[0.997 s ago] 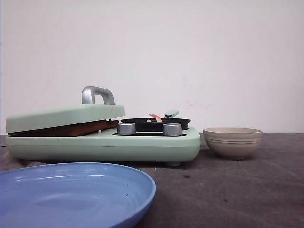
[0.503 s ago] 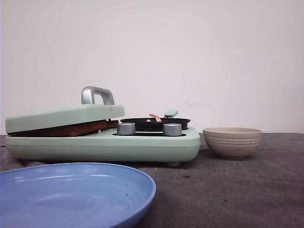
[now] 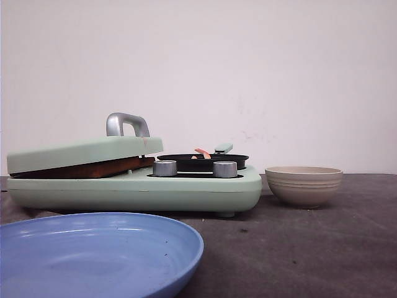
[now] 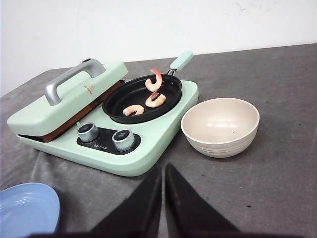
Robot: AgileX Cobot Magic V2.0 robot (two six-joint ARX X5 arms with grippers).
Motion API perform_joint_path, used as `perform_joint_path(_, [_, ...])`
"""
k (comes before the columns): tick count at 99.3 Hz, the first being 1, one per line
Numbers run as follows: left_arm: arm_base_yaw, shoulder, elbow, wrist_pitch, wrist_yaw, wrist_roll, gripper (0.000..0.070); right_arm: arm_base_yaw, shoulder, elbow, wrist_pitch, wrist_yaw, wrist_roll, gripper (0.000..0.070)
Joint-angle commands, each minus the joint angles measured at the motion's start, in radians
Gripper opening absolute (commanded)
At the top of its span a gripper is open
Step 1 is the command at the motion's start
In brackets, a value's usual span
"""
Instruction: Make breakfast with bread and shrimp
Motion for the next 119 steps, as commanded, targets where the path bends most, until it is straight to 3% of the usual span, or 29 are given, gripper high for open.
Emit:
perform_joint_path(1, [0.0, -0.002, -0.018, -0.003, 0.002, 0.006, 0.0027, 0.005, 0.001, 0.005, 0.01, 0.0, 0.01, 0.0001])
perform_joint_path(46, [0.0, -0.002, -0.018, -0.003, 0.002, 0.006, 0.0027, 0.002, 0.001, 0.005, 0.01, 0.003, -0.005, 0.0001])
perform_joint_path(52, [0.0, -0.002, -0.018, -0.003, 0.002, 0.006, 0.0027, 0.002, 0.001, 0.005, 0.017, 0.035, -0.071, 0.0001])
perform_joint_path(64, [0.0, -0.002, -0.018, -0.003, 0.002, 0.006, 0.0027, -0.006, 0.003, -0.014, 0.118, 0.219, -0.306, 0.0001])
perform_joint_path(73, [0.0, -0.002, -0.018, -0.003, 0.002, 0.006, 0.0027, -0.025, 0.003, -0.057, 0.227, 0.266, -0.394, 0.0001])
perform_joint_path(107, [0.0, -0.002, -0.018, -0.003, 0.002, 0.006, 0.0027, -0.166, -0.05, -0.271, 0.346, 0.261, -0.408, 0.0001])
perform_joint_path(119, [0.0, -0.002, -0.017, -0.003, 0.002, 0.006, 0.0027, -0.196, -0.095, -0.269, 0.185, 0.246, -0.388, 0.0001])
